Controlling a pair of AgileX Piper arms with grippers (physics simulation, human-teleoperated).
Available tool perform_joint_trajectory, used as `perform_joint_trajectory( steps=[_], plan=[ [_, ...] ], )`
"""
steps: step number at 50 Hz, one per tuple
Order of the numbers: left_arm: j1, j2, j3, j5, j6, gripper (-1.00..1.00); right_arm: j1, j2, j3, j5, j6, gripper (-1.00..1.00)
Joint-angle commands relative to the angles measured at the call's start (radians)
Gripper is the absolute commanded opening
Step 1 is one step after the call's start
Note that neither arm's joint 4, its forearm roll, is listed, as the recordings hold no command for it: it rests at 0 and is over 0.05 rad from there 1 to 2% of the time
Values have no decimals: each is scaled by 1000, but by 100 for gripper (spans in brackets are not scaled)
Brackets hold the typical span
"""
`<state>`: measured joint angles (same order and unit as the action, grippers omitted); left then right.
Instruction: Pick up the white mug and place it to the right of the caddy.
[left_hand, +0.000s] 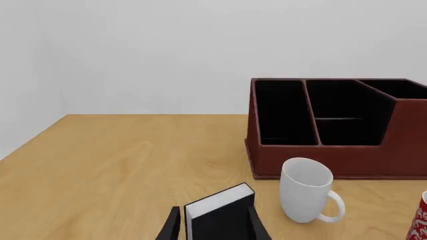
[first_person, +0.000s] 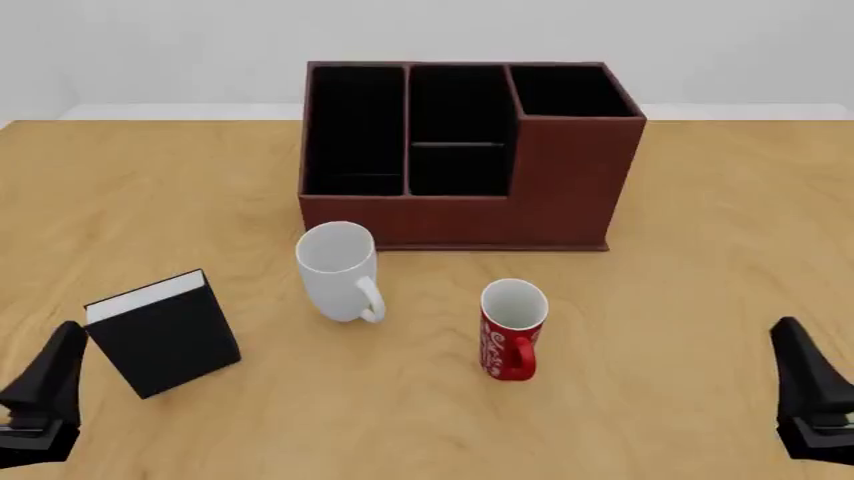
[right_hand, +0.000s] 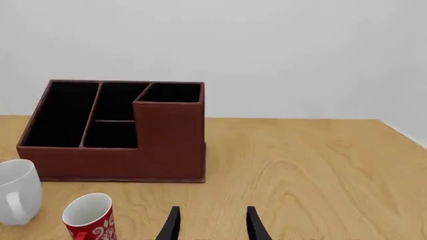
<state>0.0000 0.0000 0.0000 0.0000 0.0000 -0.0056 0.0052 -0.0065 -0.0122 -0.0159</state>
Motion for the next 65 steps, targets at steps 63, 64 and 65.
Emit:
perform_joint_trajectory(
  steps=[63, 64, 65],
  plan=[
    [0, 0, 0, 0, 0, 100, 348, 501, -791, 262, -287, 100],
    [0, 0, 0, 0, 0, 100, 356, 524, -803, 268, -293, 100],
    [0, 0, 0, 0, 0, 100, 357, 539, -815, 271, -290, 100]
  ],
)
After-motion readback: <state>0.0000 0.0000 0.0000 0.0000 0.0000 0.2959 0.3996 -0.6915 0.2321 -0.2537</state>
